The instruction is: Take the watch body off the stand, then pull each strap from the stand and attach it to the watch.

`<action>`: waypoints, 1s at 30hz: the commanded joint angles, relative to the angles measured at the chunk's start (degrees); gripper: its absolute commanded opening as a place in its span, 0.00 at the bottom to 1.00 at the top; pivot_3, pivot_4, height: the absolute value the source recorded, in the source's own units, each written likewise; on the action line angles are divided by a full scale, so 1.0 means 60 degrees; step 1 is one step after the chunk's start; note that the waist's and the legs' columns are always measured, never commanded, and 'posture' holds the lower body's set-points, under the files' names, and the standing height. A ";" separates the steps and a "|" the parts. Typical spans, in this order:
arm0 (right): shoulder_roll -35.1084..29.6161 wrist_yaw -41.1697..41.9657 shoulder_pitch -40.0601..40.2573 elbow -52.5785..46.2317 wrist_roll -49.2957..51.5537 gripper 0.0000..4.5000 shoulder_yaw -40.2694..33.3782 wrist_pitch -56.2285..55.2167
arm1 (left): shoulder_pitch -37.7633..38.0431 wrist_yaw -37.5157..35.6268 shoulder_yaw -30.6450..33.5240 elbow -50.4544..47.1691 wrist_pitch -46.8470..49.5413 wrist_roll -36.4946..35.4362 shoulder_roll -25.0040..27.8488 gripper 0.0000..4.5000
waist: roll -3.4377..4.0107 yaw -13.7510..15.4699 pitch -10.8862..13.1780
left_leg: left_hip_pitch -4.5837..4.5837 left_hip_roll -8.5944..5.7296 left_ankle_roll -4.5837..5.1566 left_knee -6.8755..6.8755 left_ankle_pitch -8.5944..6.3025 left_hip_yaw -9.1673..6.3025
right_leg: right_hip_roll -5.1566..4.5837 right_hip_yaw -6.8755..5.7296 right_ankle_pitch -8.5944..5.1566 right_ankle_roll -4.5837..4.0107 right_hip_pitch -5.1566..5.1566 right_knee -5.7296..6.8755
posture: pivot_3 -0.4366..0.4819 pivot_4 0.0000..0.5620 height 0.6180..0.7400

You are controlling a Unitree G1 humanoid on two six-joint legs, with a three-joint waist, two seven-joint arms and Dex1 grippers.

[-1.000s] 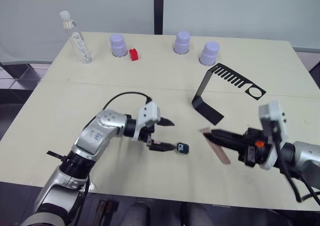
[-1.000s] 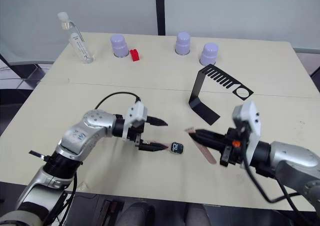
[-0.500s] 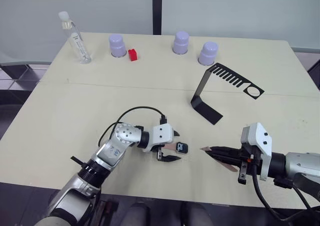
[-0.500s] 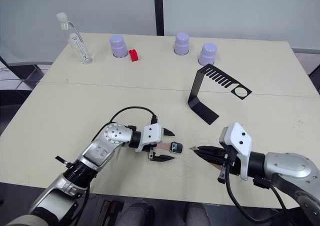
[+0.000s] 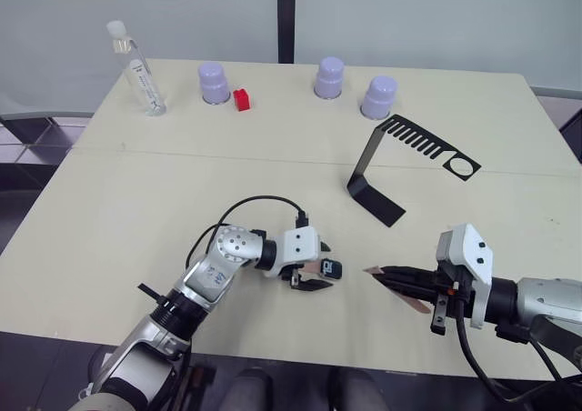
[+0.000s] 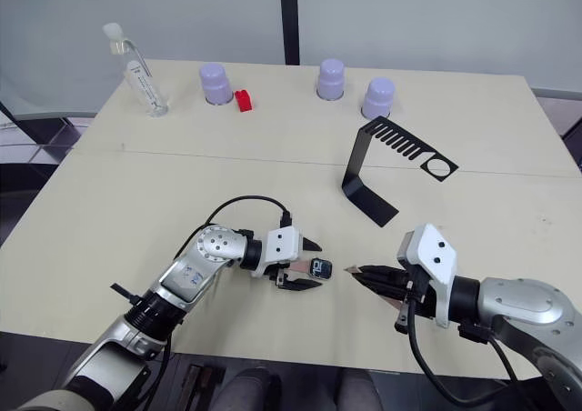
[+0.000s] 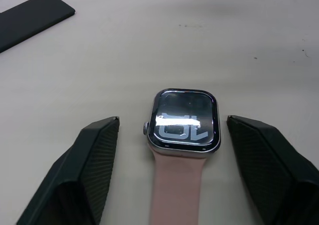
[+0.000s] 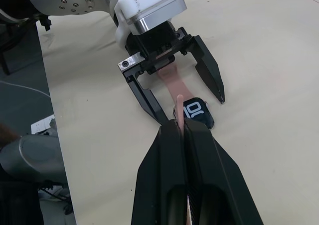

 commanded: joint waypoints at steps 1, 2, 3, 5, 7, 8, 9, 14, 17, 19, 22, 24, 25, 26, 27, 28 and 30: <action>0.0053 0.0120 -0.0071 -0.0238 0.0124 0.00 -0.0030 0.0037 | -0.0031 -0.0070 -0.0037 -0.0232 0.0015 0.0057 -0.0078 0.82 | 0.0000 0.0000 0.0000 | 0.0000 0.0000 0.0000 0.0000 0.0000 0.0000 | 0.0000 0.0000 0.0000 0.0000 0.0000 0.0002 | 0.48 0.27 1.00; 0.0061 0.0126 -0.0078 -0.0240 0.0126 0.00 -0.0030 0.0049 | -0.0031 -0.0092 -0.0053 -0.0243 0.0042 0.0062 -0.0084 0.82 | 0.0000 0.0000 0.0000 | 0.0000 0.0000 0.0000 0.0001 0.0000 0.0000 | 0.0000 0.0000 0.0000 0.0000 0.0000 0.0003 | 0.48 0.27 1.00; 0.0067 0.0131 -0.0083 -0.0240 0.0128 0.00 -0.0031 0.0058 | -0.0031 -0.0108 -0.0061 -0.0252 0.0063 0.0066 -0.0090 0.82 | 0.0000 0.0000 0.0000 | 0.0000 0.0000 0.0000 0.0002 0.0000 0.0000 | 0.0000 -0.0001 0.0000 0.0000 0.0000 0.0003 | 0.48 0.27 1.00; 0.0088 0.0162 -0.0094 -0.0232 0.0177 0.00 -0.0059 0.0074 | -0.0034 -0.0135 -0.0085 -0.0269 0.0116 0.0082 -0.0101 0.82 | 0.0000 0.0000 0.0000 | 0.0000 0.0000 0.0000 0.0003 0.0000 0.0000 | 0.0000 0.0000 0.0000 0.0000 0.0000 0.0006 | 0.48 0.27 1.00; 0.0103 0.0177 -0.0103 -0.0230 0.0216 0.00 -0.0106 0.0110 | -0.0045 -0.0147 -0.0085 -0.0262 0.0208 0.0061 -0.0148 0.82 | 0.0000 0.0000 0.0000 | 0.0000 -0.0001 0.0000 0.0004 0.0000 0.0000 | 0.0000 0.0000 0.0000 0.0000 0.0000 0.0008 | 0.48 0.27 1.00; 0.0108 0.0181 -0.0100 -0.0232 0.0222 0.00 -0.0123 0.0123 | -0.0047 -0.0149 -0.0078 -0.0256 0.0261 0.0044 -0.0174 0.82 | 0.0000 0.0000 0.0000 | 0.0000 -0.0001 0.0000 0.0006 0.0000 0.0000 | 0.0000 0.0000 0.0000 0.0000 0.0000 0.0011 | 0.48 0.27 1.00; 0.0113 0.0180 -0.0101 -0.0230 0.0224 0.00 -0.0132 0.0133 | -0.0060 -0.0135 -0.0061 -0.0226 0.0319 0.0027 -0.0218 0.82 | 0.0000 0.0000 0.0000 | 0.0000 -0.0002 0.0000 0.0007 0.0000 0.0000 | 0.0000 0.0000 0.0000 0.0000 0.0000 0.0013 | 0.48 0.27 1.00; 0.0082 0.0195 -0.0078 -0.0224 0.0175 0.00 -0.0164 0.0149 | -0.0088 -0.0269 -0.0071 -0.0137 0.0464 -0.0025 -0.0345 0.63 | 0.0000 0.0000 0.0000 | 0.0000 -0.0004 0.0001 0.0009 0.0000 0.0000 | 0.0000 0.0000 0.0000 0.0001 0.0000 0.0018 | 0.48 0.27 1.00; 0.0047 0.0207 -0.0008 -0.0236 0.0155 0.00 -0.0252 0.0159 | -0.0143 -0.0216 0.0147 -0.0059 0.0876 -0.0203 -0.0503 0.35 | 0.0000 0.0000 0.0000 | 0.0000 -0.0005 0.0001 0.0014 0.0000 0.0000 | -0.0001 0.0000 0.0000 0.0001 0.0000 0.0023 | 0.48 0.27 1.00; 0.0001 0.0248 0.0061 -0.0252 0.0150 0.00 -0.0368 0.0160 | -0.0191 -0.0280 0.0220 -0.0006 0.0925 -0.0220 -0.0471 0.35 | 0.0000 0.0000 0.0000 | 0.0000 -0.0005 0.0001 0.0018 0.0000 0.0000 | 0.0000 0.0000 0.0000 0.0001 0.0000 0.0027 | 0.48 0.27 1.00; -0.0107 0.0334 0.0089 -0.0282 0.0085 0.00 -0.0563 0.0118 | -0.0380 -0.0417 0.0410 0.0151 0.1115 -0.0353 -0.0405 0.35 | 0.0000 -0.0010 0.0000 | 0.0000 -0.0005 0.0001 0.0025 0.0000 0.0000 | 0.0000 0.0000 0.0000 0.0001 0.0000 0.0034 | 0.48 0.27 1.00; -0.0232 0.0441 0.0036 -0.0325 -0.0179 0.00 -0.0590 -0.0028 | -0.0620 -0.0567 0.0707 0.0236 0.1716 -0.0755 -0.0474 0.35 | 0.0000 -0.0033 0.0000 | 0.0000 -0.0004 0.0001 0.0030 0.0000 0.0000 | 0.0002 0.0001 0.0000 0.0000 0.0000 0.0039 | 0.48 0.27 1.00; -0.0280 0.0501 -0.0025 -0.0351 -0.0335 0.00 -0.0564 -0.0134 | -0.0757 -0.0691 0.0882 0.0251 0.2164 -0.1054 -0.0521 0.35 | 0.0000 -0.0041 0.0000 | -0.0001 -0.0004 0.0001 0.0034 -0.0001 0.0000 | 0.0002 0.0001 0.0000 0.0000 0.0000 0.0042 | 0.48 0.27 1.00; -0.0304 0.0583 -0.0115 -0.0387 -0.0545 0.00 -0.0491 -0.0325 | -0.0933 -0.0839 0.1099 0.0265 0.2782 -0.1435 -0.0573 0.35 | 0.0000 -0.0055 0.0000 | -0.0001 -0.0004 0.0001 0.0035 -0.0001 0.0000 | 0.0002 0.0001 0.0000 0.0000 -0.0001 0.0044 | 0.48 0.27 1.00; -0.0316 0.0710 -0.0215 -0.0406 -0.0847 0.00 -0.0354 -0.0612 | -0.1127 -0.0982 0.1292 0.0305 0.3376 -0.1783 -0.0605 0.35 | -0.0001 -0.0063 0.0000 | -0.0003 -0.0004 0.0002 0.0040 -0.0001 -0.0001 | 0.0005 0.0000 0.0000 0.0000 -0.0001 0.0046 | 0.48 0.27 1.00; -0.0348 0.0874 -0.0310 -0.0408 -0.1294 0.00 -0.0112 -0.0992 | -0.1363 -0.1148 0.1508 0.0363 0.4069 -0.2170 -0.0621 0.35 | -0.0001 -0.0068 0.0000 | -0.0003 -0.0004 0.0002 0.0040 -0.0001 -0.0001 | 0.0005 0.0000 0.0000 0.0001 -0.0001 0.0046 | 0.48 0.27 1.00; -0.0357 0.1025 -0.0615 -0.0280 -0.2204 0.00 0.0513 -0.1609 | -0.1833 -0.1428 0.1840 0.0569 0.5302 -0.2798 -0.0578 0.35 | -0.0001 -0.0090 0.0001 | -0.0004 -0.0007 0.0003 0.0046 -0.0002 -0.0002 | 0.0007 0.0001 0.0000 0.0001 -0.0003 0.0053 | 0.48 0.27 1.00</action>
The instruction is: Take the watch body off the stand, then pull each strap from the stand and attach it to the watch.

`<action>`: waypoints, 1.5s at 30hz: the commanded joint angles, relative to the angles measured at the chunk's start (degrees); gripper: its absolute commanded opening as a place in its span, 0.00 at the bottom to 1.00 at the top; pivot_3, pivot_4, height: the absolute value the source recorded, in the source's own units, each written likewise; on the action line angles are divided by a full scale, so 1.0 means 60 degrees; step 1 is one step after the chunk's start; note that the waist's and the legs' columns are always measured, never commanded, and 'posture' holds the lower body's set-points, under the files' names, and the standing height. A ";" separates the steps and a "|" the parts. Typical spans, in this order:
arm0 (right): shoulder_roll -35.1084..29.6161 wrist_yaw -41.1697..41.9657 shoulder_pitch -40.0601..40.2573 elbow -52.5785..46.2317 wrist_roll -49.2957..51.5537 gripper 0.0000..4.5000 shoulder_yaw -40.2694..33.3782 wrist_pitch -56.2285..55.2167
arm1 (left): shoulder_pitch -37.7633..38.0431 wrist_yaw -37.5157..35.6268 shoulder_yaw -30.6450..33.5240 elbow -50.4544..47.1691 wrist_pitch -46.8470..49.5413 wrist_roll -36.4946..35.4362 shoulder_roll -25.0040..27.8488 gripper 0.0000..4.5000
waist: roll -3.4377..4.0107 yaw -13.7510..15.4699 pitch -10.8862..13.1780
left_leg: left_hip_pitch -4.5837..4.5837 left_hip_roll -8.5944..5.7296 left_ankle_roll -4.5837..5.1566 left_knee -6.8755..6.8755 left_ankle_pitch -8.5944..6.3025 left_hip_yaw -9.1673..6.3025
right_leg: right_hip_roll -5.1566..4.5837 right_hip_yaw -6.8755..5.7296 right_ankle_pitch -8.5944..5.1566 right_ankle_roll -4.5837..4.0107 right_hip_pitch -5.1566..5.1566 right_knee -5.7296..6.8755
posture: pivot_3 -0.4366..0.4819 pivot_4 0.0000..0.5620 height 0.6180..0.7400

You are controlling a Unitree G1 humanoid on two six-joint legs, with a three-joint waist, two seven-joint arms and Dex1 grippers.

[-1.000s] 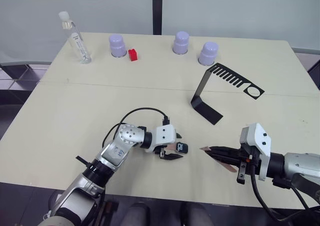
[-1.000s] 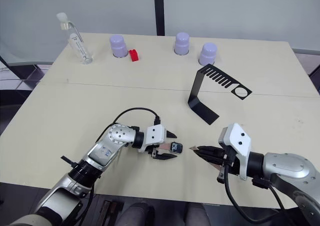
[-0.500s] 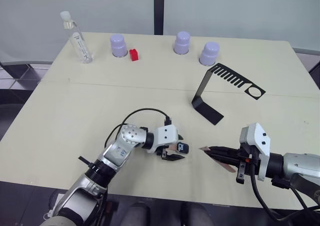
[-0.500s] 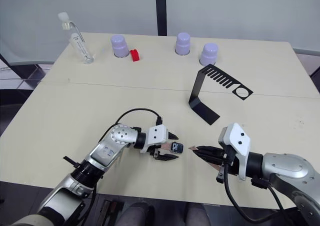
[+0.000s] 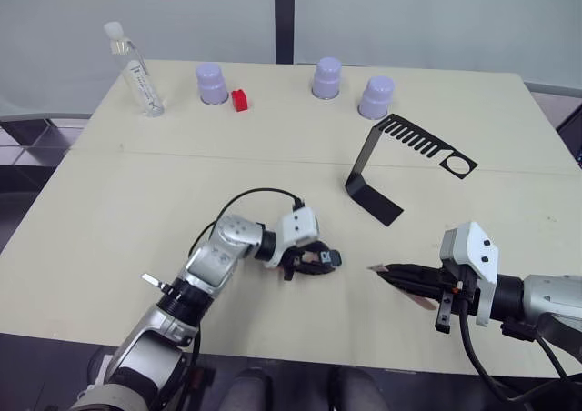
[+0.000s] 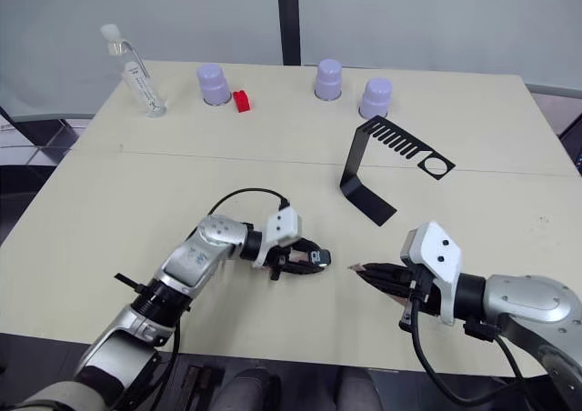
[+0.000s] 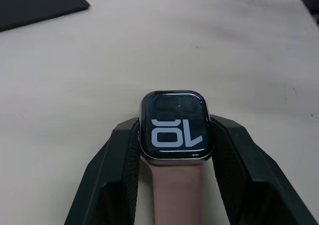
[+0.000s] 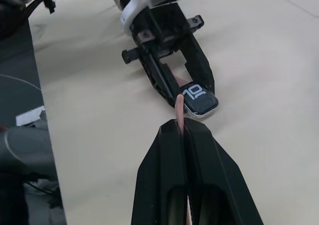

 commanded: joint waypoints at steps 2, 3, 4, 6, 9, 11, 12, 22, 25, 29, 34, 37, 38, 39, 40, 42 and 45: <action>-0.0097 0.0385 -0.0685 -0.0014 -0.1802 0.00 0.1146 -0.1305 | -0.0861 -0.0656 0.0705 0.0273 0.2222 -0.1363 0.0115 0.35 | 0.0000 -0.0029 0.0000 | 0.0001 -0.0008 0.0000 0.0001 0.0000 0.0000 | 0.0003 0.0002 0.0000 0.0000 -0.0002 0.0006 | 0.48 0.27 1.00; -0.0090 0.0381 -0.0896 0.0072 -0.2186 0.00 0.1427 -0.1495 | -0.0974 -0.0799 0.0738 0.0365 0.2482 -0.1524 0.0200 0.35 | 0.0000 -0.0045 0.0000 | 0.0001 -0.0016 0.0000 0.0001 0.0000 0.0000 | 0.0003 0.0004 0.0000 0.0000 -0.0004 0.0006 | 0.48 0.27 1.00; -0.0073 0.0350 -0.1128 0.0169 -0.2577 0.00 0.1694 -0.1673 | -0.1061 -0.0952 0.0765 0.0477 0.2727 -0.1679 0.0289 0.35 | 0.0000 -0.0064 0.0000 | 0.0004 -0.0037 0.0000 0.0001 0.0000 0.0002 | 0.0004 0.0006 -0.0001 0.0000 -0.0005 0.0009 | 0.48 0.27 1.00; -0.0020 0.0288 -0.1584 0.0418 -0.3249 0.00 0.2101 -0.1987 | -0.1215 -0.1123 0.0818 0.0706 0.2938 -0.1851 0.0401 0.35 | 0.0000 -0.0066 0.0000 | 0.0005 -0.0039 -0.0001 0.0001 0.0001 0.0001 | 0.0003 0.0010 -0.0002 -0.0002 -0.0009 0.0017 | 0.48 0.27 1.00; 0.0117 0.0168 -0.2048 0.0777 -0.4096 0.00 0.2460 -0.2406 | -0.1365 -0.1223 0.0881 0.0853 0.3021 -0.1998 0.0527 0.35 | 0.0000 -0.0044 0.0000 | 0.0001 -0.0035 -0.0002 0.0009 0.0001 -0.0004 | -0.0002 0.0009 -0.0002 -0.0002 -0.0012 0.0021 | 0.48 0.27 1.00; 0.0296 0.0136 -0.2197 0.0920 -0.4383 0.00 0.2554 -0.2616 | -0.1411 -0.1361 0.0969 0.0810 0.3290 -0.2244 0.0607 0.35 | -0.0001 -0.0032 0.0001 | -0.0001 -0.0030 -0.0002 0.0011 0.0001 -0.0005 | -0.0006 0.0009 -0.0002 -0.0002 -0.0012 0.0021 | 0.48 0.27 1.00; 0.0371 0.0164 -0.2226 0.0978 -0.4521 0.00 0.2606 -0.2740 | -0.1426 -0.1423 0.0996 0.0810 0.3350 -0.2350 0.0634 0.35 | 0.0000 -0.0023 0.0000 | -0.0003 -0.0021 -0.0002 0.0012 0.0001 -0.0007 | -0.0007 0.0008 -0.0002 -0.0002 -0.0012 0.0022 | 0.48 0.27 1.00; 0.0932 0.0138 -0.2555 0.1188 -0.5702 0.00 0.3173 -0.3338 | -0.1821 -0.1359 0.1148 0.1558 0.3389 -0.2519 0.0604 0.35 | 0.0000 -0.0078 0.0001 | -0.0007 -0.0055 -0.0002 0.0024 0.0001 -0.0005 | -0.0008 0.0009 -0.0001 -0.0001 -0.0013 0.0031 | 0.48 0.27 1.00; 0.1095 0.0241 -0.2756 0.1324 -0.5891 0.00 0.3294 -0.3461 | -0.1923 -0.1405 0.1197 0.1699 0.3437 -0.2568 0.0593 0.35 | -0.0001 -0.0080 0.0001 | -0.0005 -0.0053 -0.0005 0.0029 0.0002 -0.0006 | -0.0005 0.0008 -0.0001 -0.0001 -0.0014 0.0039 | 0.48 0.27 1.00; 0.1135 0.0401 -0.2604 0.1226 -0.5911 0.00 0.3248 -0.3557 | -0.1848 -0.1585 0.1069 0.1677 0.3340 -0.2562 0.0708 0.35 | -0.0001 -0.0048 0.0001 | -0.0006 -0.0053 -0.0004 0.0029 0.0002 -0.0009 | -0.0014 0.0008 -0.0001 -0.0001 -0.0015 0.0041 | 0.48 0.27 1.00; 0.1107 0.0472 -0.2477 0.1103 -0.5927 0.00 0.3189 -0.3607 | -0.1695 -0.1443 0.1240 0.1527 0.3539 -0.2658 0.0801 0.35 | -0.0001 -0.0042 0.0000 | -0.0007 -0.0057 -0.0004 0.0030 0.0002 -0.0008 | -0.0014 0.0008 -0.0001 0.0000 -0.0014 0.0041 | 0.48 0.27 1.00; 0.1157 0.0484 -0.2519 0.1040 -0.5941 0.00 0.3254 -0.3574 | -0.1663 -0.1466 0.1223 0.1515 0.3499 -0.2632 0.0862 0.35 | 0.0000 -0.0045 0.0001 | -0.0007 -0.0059 -0.0004 0.0031 0.0002 -0.0008 | -0.0014 0.0008 -0.0001 0.0000 -0.0014 0.0042 | 0.48 0.27 1.00; 0.1189 0.0472 -0.2549 0.1034 -0.5952 0.00 0.3286 -0.3565 | -0.1669 -0.1474 0.1207 0.1526 0.3452 -0.2615 0.0861 0.35 | -0.0001 -0.0052 0.0001 | -0.0007 -0.0059 -0.0004 0.0032 0.0002 -0.0008 | -0.0013 0.0008 -0.0001 0.0000 -0.0014 0.0044 | 0.48 0.27 1.00; 0.1225 0.0447 -0.2585 0.1053 -0.5985 0.00 0.3326 -0.3566 | -0.1700 -0.1454 0.1215 0.1567 0.3434 -0.2612 0.0829 0.35 | -0.0001 -0.0054 0.0001 | -0.0006 -0.0058 -0.0004 0.0033 0.0002 -0.0008 | -0.0012 0.0009 -0.0001 -0.0001 -0.0015 0.0044 | 0.48 0.27 1.00; 0.1271 0.0401 -0.2618 0.1087 -0.6041 0.00 0.3354 -0.3585 | -0.1732 -0.1413 0.1240 0.1607 0.3427 -0.2616 0.0782 0.35 | 0.0000 -0.0055 0.0000 | -0.0006 -0.0058 -0.0004 0.0036 0.0002 -0.0008 | -0.0011 0.0008 -0.0001 -0.0001 -0.0015 0.0045 | 0.48 0.27 1.00; 0.1356 0.0334 -0.2675 0.1145 -0.6121 0.00 0.3376 -0.3585 | -0.1774 -0.1338 0.1295 0.1644 0.3434 -0.2638 0.0698 0.35 | -0.0001 -0.0055 0.0000 | -0.0006 -0.0058 -0.0004 0.0037 0.0002 -0.0008 | -0.0011 0.0009 -0.0001 -0.0001 -0.0015 0.0049 | 0.48 0.27 1.00; 0.1467 0.0334 -0.2717 0.1138 -0.6169 0.00 0.3372 -0.3522 | -0.1764 -0.1313 0.1316 0.1541 0.3552 -0.2708 0.0649 0.35 | 0.0000 -0.0045 0.0001 | -0.0007 -0.0058 -0.0004 0.0037 0.0002 -0.0009 | -0.0013 0.0009 -0.0001 -0.0001 -0.0015 0.0049 | 0.48 0.27 1.00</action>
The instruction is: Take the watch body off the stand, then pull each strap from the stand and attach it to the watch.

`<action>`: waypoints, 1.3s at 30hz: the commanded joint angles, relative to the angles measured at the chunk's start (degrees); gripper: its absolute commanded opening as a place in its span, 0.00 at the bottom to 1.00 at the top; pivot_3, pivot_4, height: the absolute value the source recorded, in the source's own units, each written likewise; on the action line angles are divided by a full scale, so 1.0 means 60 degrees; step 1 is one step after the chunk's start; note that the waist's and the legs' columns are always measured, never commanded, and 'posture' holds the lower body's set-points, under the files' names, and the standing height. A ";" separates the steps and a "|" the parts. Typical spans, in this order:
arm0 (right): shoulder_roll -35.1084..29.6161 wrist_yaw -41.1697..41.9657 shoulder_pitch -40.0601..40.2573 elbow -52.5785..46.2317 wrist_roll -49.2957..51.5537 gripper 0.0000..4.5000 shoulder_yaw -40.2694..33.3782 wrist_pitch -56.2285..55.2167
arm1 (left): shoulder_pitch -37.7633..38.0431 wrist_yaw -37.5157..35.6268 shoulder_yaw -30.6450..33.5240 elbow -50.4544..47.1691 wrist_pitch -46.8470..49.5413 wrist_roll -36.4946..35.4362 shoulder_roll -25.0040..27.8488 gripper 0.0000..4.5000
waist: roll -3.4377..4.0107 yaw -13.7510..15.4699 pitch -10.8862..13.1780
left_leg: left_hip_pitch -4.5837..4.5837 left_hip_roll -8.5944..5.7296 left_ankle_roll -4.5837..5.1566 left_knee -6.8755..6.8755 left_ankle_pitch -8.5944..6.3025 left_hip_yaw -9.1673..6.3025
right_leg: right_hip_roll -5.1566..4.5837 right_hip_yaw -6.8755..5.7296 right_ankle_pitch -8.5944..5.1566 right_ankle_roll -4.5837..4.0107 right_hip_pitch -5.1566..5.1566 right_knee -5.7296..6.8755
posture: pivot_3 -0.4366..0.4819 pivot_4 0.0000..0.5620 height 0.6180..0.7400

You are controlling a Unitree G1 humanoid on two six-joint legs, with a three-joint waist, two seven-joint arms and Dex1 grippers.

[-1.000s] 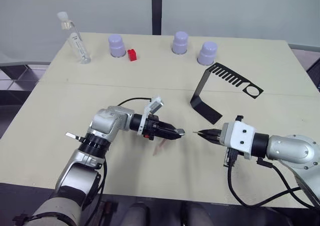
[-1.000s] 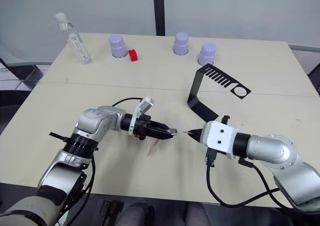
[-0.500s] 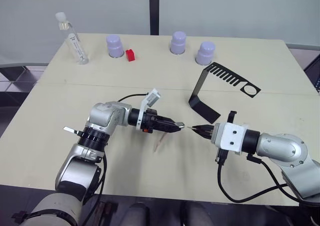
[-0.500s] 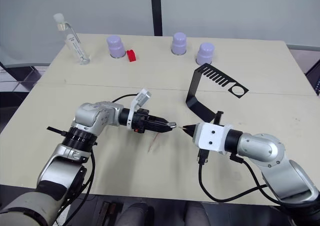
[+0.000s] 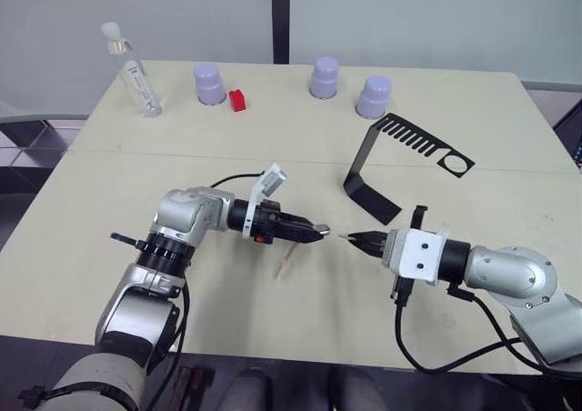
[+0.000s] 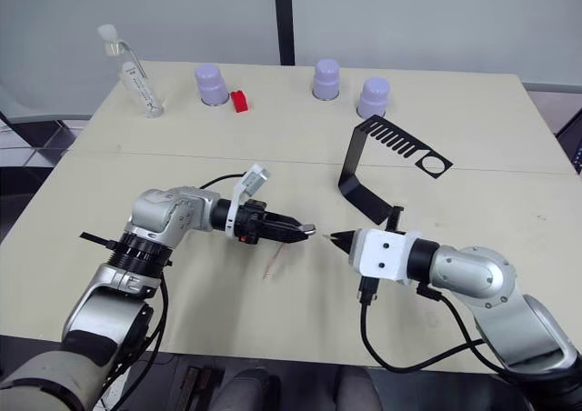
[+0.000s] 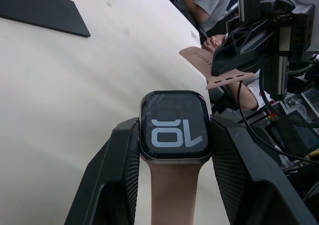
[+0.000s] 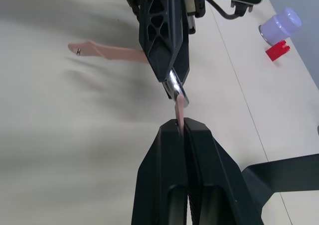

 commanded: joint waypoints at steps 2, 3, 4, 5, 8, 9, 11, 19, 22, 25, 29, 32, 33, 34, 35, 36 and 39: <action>0.0140 -0.0016 -0.0077 -0.0312 -0.0121 0.00 -0.0024 -0.0020 | -0.0117 -0.0029 0.0207 -0.0386 0.0033 -0.0309 -0.0014 0.35 | 0.0000 0.0001 0.0000 | 0.0000 -0.0001 0.0000 0.0000 0.0000 0.0000 | 0.0000 0.0000 0.0000 0.0000 0.0000 0.0000 | 0.48 0.27 1.00; 0.0162 -0.0005 -0.0069 -0.0329 -0.0142 0.00 -0.0010 -0.0011 | -0.0098 -0.0024 0.0211 -0.0422 0.0043 -0.0328 -0.0003 0.35 | 0.0000 0.0001 0.0000 | 0.0000 -0.0001 0.0000 0.0000 0.0000 0.0000 | 0.0000 0.0000 0.0000 0.0000 0.0000 0.0001 | 0.48 0.27 1.00; 0.0195 -0.0001 -0.0087 -0.0330 -0.0140 0.00 0.0005 0.0018 | -0.0107 0.0005 0.0225 -0.0414 0.0039 -0.0332 -0.0005 0.35 | 0.0000 -0.0001 0.0000 | 0.0000 -0.0001 0.0000 0.0000 0.0000 0.0000 | 0.0000 0.0000 0.0000 0.0000 0.0000 0.0002 | 0.48 0.27 1.00; 0.0216 0.0002 -0.0102 -0.0329 -0.0135 0.00 0.0014 0.0038 | -0.0116 0.0029 0.0232 -0.0403 0.0032 -0.0340 -0.0006 0.35 | 0.0000 -0.0007 0.0000 | 0.0000 -0.0002 0.0000 0.0000 0.0000 0.0000 | 0.0000 0.0000 0.0000 0.0000 0.0000 0.0002 | 0.48 0.27 1.00; 0.0309 -0.0023 -0.0231 -0.0286 -0.0161 0.00 0.0096 0.0114 | -0.0178 0.0141 0.0277 -0.0283 0.0038 -0.0360 -0.0003 0.35 | 0.0000 -0.0020 0.0000 | 0.0001 -0.0001 0.0000 0.0000 0.0000 0.0001 | 0.0002 0.0000 0.0000 0.0000 -0.0001 0.0003 | 0.48 0.27 1.00; 0.0335 -0.0022 -0.0260 -0.0258 -0.0174 0.00 0.0107 0.0123 | -0.0190 0.0155 0.0290 -0.0259 0.0048 -0.0371 0.0002 0.35 | 0.0000 -0.0020 0.0000 | 0.0001 -0.0001 0.0000 0.0000 0.0000 0.0001 | 0.0002 0.0000 0.0000 0.0000 -0.0001 0.0004 | 0.48 0.27 1.00; 0.0360 0.0004 -0.0268 -0.0251 -0.0198 0.00 0.0101 0.0140 | -0.0181 0.0162 0.0302 -0.0290 0.0079 -0.0402 0.0014 0.35 | 0.0000 -0.0011 0.0000 | 0.0001 -0.0001 0.0000 0.0000 0.0000 0.0000 | 0.0002 0.0000 0.0000 0.0000 -0.0001 0.0004 | 0.48 0.27 1.00; 0.0455 0.0012 -0.0405 -0.0219 -0.0209 0.00 0.0093 0.0273 | -0.0230 0.0213 0.0304 -0.0298 0.0096 -0.0402 -0.0023 0.35 | 0.0000 -0.0013 0.0000 | 0.0001 -0.0004 0.0000 0.0001 0.0000 0.0000 | 0.0001 0.0001 0.0000 0.0000 -0.0001 0.0007 | 0.48 0.27 1.00; 0.0353 0.0111 -0.0362 -0.0314 -0.0132 0.00 -0.0020 0.0304 | -0.0202 0.0198 0.0287 -0.0328 0.0105 -0.0404 -0.0006 0.35 | 0.0000 -0.0011 0.0000 | 0.0001 -0.0005 0.0000 0.0002 0.0000 0.0000 | 0.0000 0.0001 0.0000 0.0000 -0.0002 0.0008 | 0.48 0.27 1.00; 0.0195 0.0277 -0.0357 -0.0379 -0.0015 0.00 -0.0114 0.0409 | -0.0195 0.0194 0.0315 -0.0293 0.0111 -0.0415 0.0012 0.35 | 0.0000 -0.0010 0.0000 | 0.0001 -0.0006 0.0000 0.0002 0.0000 0.0000 | 0.0000 0.0001 0.0000 0.0000 -0.0002 0.0009 | 0.48 0.27 1.00; 0.0200 0.0253 -0.0336 -0.0322 -0.0105 0.00 0.0028 0.0385 | -0.0203 0.0207 0.0361 -0.0314 0.0180 -0.0489 -0.0034 0.35 | 0.0000 -0.0013 0.0000 | 0.0001 -0.0006 0.0000 0.0002 0.0000 0.0000 | 0.0000 0.0001 0.0000 0.0000 -0.0002 0.0009 | 0.48 0.27 1.00; 0.0274 0.0158 -0.0363 -0.0285 -0.0156 0.00 0.0041 0.0400 | -0.0194 0.0209 0.0340 -0.0344 0.0188 -0.0505 -0.0032 0.35 | 0.0000 -0.0012 0.0000 | 0.0001 -0.0007 0.0000 0.0002 0.0000 0.0000 | 0.0000 0.0001 0.0000 0.0000 -0.0002 0.0010 | 0.48 0.27 1.00; 0.0288 0.0144 -0.0386 -0.0285 -0.0144 0.00 0.0017 0.0423 | -0.0197 0.0205 0.0334 -0.0341 0.0191 -0.0505 -0.0025 0.35 | 0.0000 -0.0013 0.0000 | 0.0001 -0.0007 0.0000 0.0002 0.0000 0.0000 | 0.0000 0.0001 0.0000 0.0000 -0.0002 0.0010 | 0.48 0.27 1.00; 0.0291 0.0146 -0.0401 -0.0293 -0.0118 0.00 -0.0013 0.0453 | -0.0198 0.0200 0.0326 -0.0332 0.0175 -0.0494 -0.0017 0.35 | 0.0000 -0.0012 0.0000 | 0.0001 -0.0007 0.0000 0.0002 0.0000 0.0000 | 0.0000 0.0001 0.0000 0.0000 -0.0002 0.0010 | 0.48 0.27 1.00; 0.0295 0.0152 -0.0419 -0.0300 -0.0102 0.00 -0.0027 0.0479 | -0.0203 0.0193 0.0322 -0.0321 0.0164 -0.0485 -0.0008 0.35 | 0.0000 -0.0011 0.0000 | 0.0001 -0.0007 0.0000 0.0002 0.0000 0.0000 | 0.0000 0.0001 0.0000 0.0000 -0.0002 0.0010 | 0.48 0.27 1.00; 0.0284 0.0177 -0.0424 -0.0317 -0.0084 0.00 -0.0034 0.0489 | -0.0212 0.0206 0.0320 -0.0286 0.0160 -0.0468 -0.0005 0.35 | 0.0000 -0.0011 0.0000 | 0.0001 -0.0006 0.0000 0.0002 0.0000 0.0000 | 0.0000 0.0001 0.0000 0.0000 -0.0002 0.0010 | 0.48 0.27 1.00; 0.0310 0.0170 -0.0472 -0.0350 -0.0035 0.00 -0.0056 0.0548 | -0.0212 0.0216 0.0290 -0.0247 0.0139 -0.0443 -0.0031 0.35 | 0.0000 -0.0013 0.0000 | 0.0001 -0.0007 0.0000 0.0002 0.0000 0.0000 | 0.0000 0.0001 0.0000 0.0000 -0.0002 0.0010 | 0.48 0.27 1.00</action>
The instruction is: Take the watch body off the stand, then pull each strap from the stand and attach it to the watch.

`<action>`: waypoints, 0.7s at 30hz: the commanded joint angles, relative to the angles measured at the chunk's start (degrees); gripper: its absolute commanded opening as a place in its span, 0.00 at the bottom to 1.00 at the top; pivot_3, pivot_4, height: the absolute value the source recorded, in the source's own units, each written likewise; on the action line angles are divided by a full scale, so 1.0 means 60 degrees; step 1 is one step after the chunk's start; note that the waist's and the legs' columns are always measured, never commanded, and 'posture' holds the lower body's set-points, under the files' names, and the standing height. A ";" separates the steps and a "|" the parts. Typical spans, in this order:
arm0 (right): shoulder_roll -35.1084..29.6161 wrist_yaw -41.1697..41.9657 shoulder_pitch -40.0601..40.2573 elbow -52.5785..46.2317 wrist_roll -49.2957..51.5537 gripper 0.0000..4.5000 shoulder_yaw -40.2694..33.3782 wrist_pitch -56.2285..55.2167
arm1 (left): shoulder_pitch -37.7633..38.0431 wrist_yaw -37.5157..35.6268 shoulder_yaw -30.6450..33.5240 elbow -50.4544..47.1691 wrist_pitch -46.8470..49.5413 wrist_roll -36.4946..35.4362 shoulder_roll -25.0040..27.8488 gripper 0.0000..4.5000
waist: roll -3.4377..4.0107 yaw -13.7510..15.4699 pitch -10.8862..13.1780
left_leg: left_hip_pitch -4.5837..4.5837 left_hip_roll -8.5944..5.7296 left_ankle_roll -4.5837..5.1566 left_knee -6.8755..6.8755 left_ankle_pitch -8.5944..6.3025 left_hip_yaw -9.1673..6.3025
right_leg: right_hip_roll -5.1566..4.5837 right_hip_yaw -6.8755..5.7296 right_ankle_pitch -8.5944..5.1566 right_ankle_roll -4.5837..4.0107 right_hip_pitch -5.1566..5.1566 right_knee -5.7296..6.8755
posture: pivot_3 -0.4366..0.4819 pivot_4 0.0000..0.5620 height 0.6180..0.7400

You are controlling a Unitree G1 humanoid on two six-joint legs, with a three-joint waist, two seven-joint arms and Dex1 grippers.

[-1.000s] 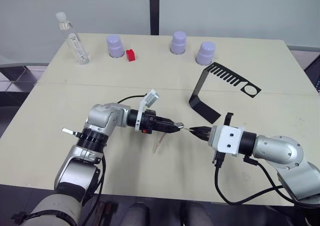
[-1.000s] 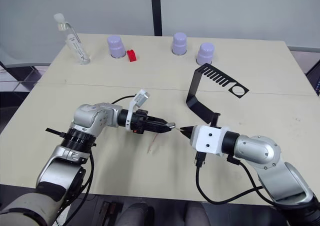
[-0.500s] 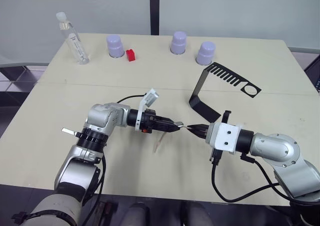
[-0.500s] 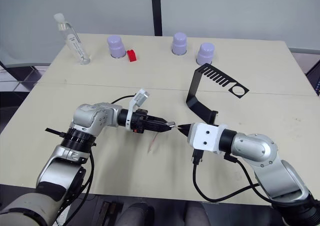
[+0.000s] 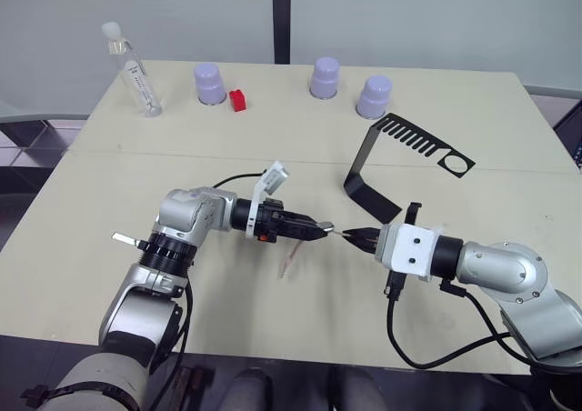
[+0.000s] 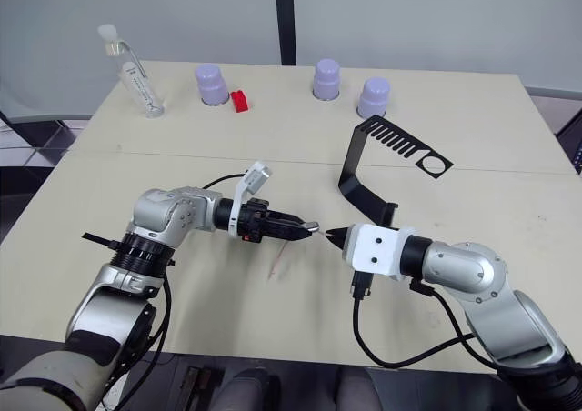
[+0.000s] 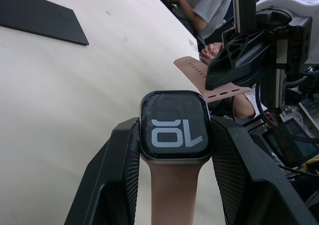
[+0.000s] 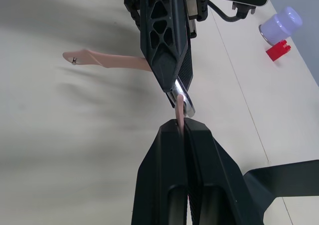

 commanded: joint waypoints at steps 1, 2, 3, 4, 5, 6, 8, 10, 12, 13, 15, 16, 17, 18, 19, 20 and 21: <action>0.0062 0.0000 -0.0140 -0.0354 0.0127 0.00 -0.0247 0.0067 | -0.0192 -0.0042 0.0159 -0.0239 -0.0058 -0.0188 0.0012 0.35 | 0.0000 0.0000 0.0000 | 0.0000 0.0000 0.0000 0.0000 0.0000 0.0000 | 0.0000 0.0000 0.0000 0.0000 0.0000 0.0000 | 0.48 0.27 1.00; 0.0069 -0.0006 -0.0157 -0.0351 0.0125 0.00 -0.0244 0.0084 | -0.0189 -0.0054 0.0149 -0.0256 -0.0052 -0.0196 0.0009 0.35 | 0.0000 0.0000 0.0000 | 0.0000 0.0000 0.0000 0.0000 0.0000 0.0000 | 0.0000 0.0000 0.0000 0.0000 0.0000 -0.0001 | 0.48 0.27 1.00; 0.0067 -0.0002 -0.0155 -0.0354 0.0119 0.00 -0.0239 0.0095 | -0.0186 -0.0070 0.0136 -0.0293 -0.0041 -0.0209 0.0008 0.35 | 0.0000 0.0000 0.0000 | 0.0000 0.0000 0.0000 0.0000 0.0000 0.0000 | 0.0000 0.0000 0.0000 0.0000 0.0000 0.0000 | 0.48 0.27 1.00; 0.0077 -0.0009 -0.0152 -0.0364 0.0130 0.00 -0.0245 0.0131 | -0.0182 -0.0090 0.0121 -0.0311 -0.0052 -0.0210 0.0012 0.35 | 0.0000 0.0000 0.0000 | 0.0000 0.0000 0.0000 0.0000 0.0000 0.0000 | 0.0000 0.0000 0.0000 0.0000 0.0000 -0.0001 | 0.48 0.27 1.00; 0.0081 -0.0006 -0.0153 -0.0370 0.0134 0.00 -0.0249 0.0150 | -0.0176 -0.0101 0.0090 -0.0320 -0.0091 -0.0180 0.0026 0.35 | 0.0000 0.0001 0.0000 | 0.0000 0.0000 0.0000 0.0000 0.0000 0.0000 | 0.0000 0.0000 0.0000 0.0000 0.0000 -0.0001 | 0.48 0.27 1.00; 0.0086 -0.0002 -0.0155 -0.0375 0.0134 0.00 -0.0254 0.0163 | -0.0170 -0.0108 0.0067 -0.0325 -0.0119 -0.0158 0.0035 0.35 | 0.0000 0.0001 0.0000 | 0.0000 0.0000 0.0000 0.0000 0.0000 0.0000 | 0.0000 0.0000 0.0000 0.0000 0.0000 -0.0001 | 0.48 0.27 1.00; 0.0108 -0.0013 -0.0154 -0.0411 0.0146 0.00 -0.0270 0.0203 | -0.0138 -0.0106 0.0046 -0.0345 -0.0155 -0.0134 0.0049 0.35 | 0.0000 0.0001 0.0000 | 0.0000 0.0000 0.0000 0.0000 0.0000 0.0000 | 0.0000 0.0000 0.0000 0.0000 0.0000 0.0000 | 0.48 0.27 1.00; 0.0129 -0.0044 -0.0140 -0.0478 0.0161 0.00 -0.0287 0.0274 | -0.0093 -0.0066 0.0044 -0.0391 -0.0155 -0.0139 0.0023 0.35 | 0.0000 0.0001 0.0000 | 0.0000 0.0000 0.0000 0.0000 0.0000 0.0000 | 0.0000 0.0000 0.0000 0.0000 0.0000 -0.0001 | 0.48 0.27 1.00; 0.0135 -0.0054 -0.0129 -0.0531 0.0155 0.00 -0.0283 0.0333 | -0.0073 -0.0052 0.0038 -0.0461 -0.0123 -0.0177 -0.0013 0.35 | 0.0000 0.0000 0.0000 | 0.0000 0.0000 0.0000 0.0000 0.0000 0.0000 | 0.0000 0.0000 0.0000 0.0000 0.0000 0.0000 | 0.48 0.27 1.00; 0.0135 -0.0052 -0.0127 -0.0556 0.0150 0.00 -0.0279 0.0361 | -0.0072 -0.0056 0.0027 -0.0505 -0.0114 -0.0197 -0.0036 0.35 | 0.0000 0.0000 0.0000 | 0.0000 0.0001 0.0000 0.0000 0.0000 0.0000 | 0.0000 0.0000 0.0000 0.0000 -0.0001 -0.0001 | 0.48 0.27 1.00; 0.0138 -0.0052 -0.0136 -0.0583 0.0145 0.00 -0.0271 0.0403 | -0.0105 -0.0031 0.0029 -0.0521 -0.0108 -0.0214 -0.0102 0.35 | 0.0000 0.0002 0.0000 | 0.0000 0.0001 0.0000 0.0000 0.0000 0.0000 | 0.0000 0.0000 0.0000 0.0000 0.0000 -0.0001 | 0.48 0.27 1.00; 0.0145 -0.0059 -0.0131 -0.0599 0.0145 0.00 -0.0268 0.0428 | -0.0118 -0.0006 0.0043 -0.0512 -0.0093 -0.0217 -0.0128 0.35 | 0.0000 0.0004 0.0000 | 0.0000 0.0001 0.0000 0.0000 0.0000 0.0000 | 0.0000 0.0000 0.0000 0.0000 0.0000 0.0000 | 0.48 0.27 1.00; 0.0154 -0.0068 -0.0127 -0.0615 0.0145 0.00 -0.0266 0.0452 | -0.0122 0.0010 0.0052 -0.0509 -0.0084 -0.0216 -0.0142 0.35 | 0.0000 0.0005 0.0000 | 0.0000 0.0000 0.0000 0.0000 0.0000 0.0000 | 0.0000 0.0000 0.0000 0.0000 0.0000 -0.0001 | 0.48 0.27 1.00; 0.0162 -0.0073 -0.0131 -0.0629 0.0149 0.00 -0.0265 0.0481 | -0.0116 0.0013 0.0023 -0.0509 -0.0143 -0.0168 -0.0133 0.35 | 0.0000 0.0004 0.0000 | 0.0000 0.0000 0.0000 0.0000 0.0000 0.0000 | -0.0001 0.0000 0.0000 0.0000 0.0000 0.0000 | 0.48 0.27 1.00; 0.0169 -0.0074 -0.0135 -0.0640 0.0152 0.00 -0.0265 0.0506 | -0.0107 0.0013 -0.0001 -0.0512 -0.0186 -0.0130 -0.0123 0.35 | 0.0000 0.0001 0.0000 | 0.0000 0.0000 0.0000 0.0000 0.0000 0.0000 | 0.0000 0.0001 0.0000 0.0000 0.0000 0.0000 | 0.48 0.27 1.00; 0.0170 -0.0069 -0.0123 -0.0673 0.0168 0.00 -0.0275 0.0537 | -0.0054 0.0002 -0.0072 -0.0531 -0.0311 -0.0043 -0.0091 0.35 | 0.0000 -0.0002 0.0000 | 0.0000 0.0000 0.0000 0.0000 0.0000 0.0000 | 0.0000 0.0001 0.0000 0.0000 0.0000 0.0000 | 0.48 0.27 1.00; 0.0172 -0.0063 -0.0107 -0.0713 0.0191 0.00 -0.0291 0.0571 | -0.0001 -0.0025 -0.0132 -0.0558 -0.0382 0.0006 -0.0055 0.35 | 0.0000 -0.0002 0.0000 | 0.0000 0.0000 0.0000 0.0000 0.0000 0.0001 | 0.0001 0.0001 0.0000 0.0000 0.0000 0.0000 | 0.48 0.27 1.00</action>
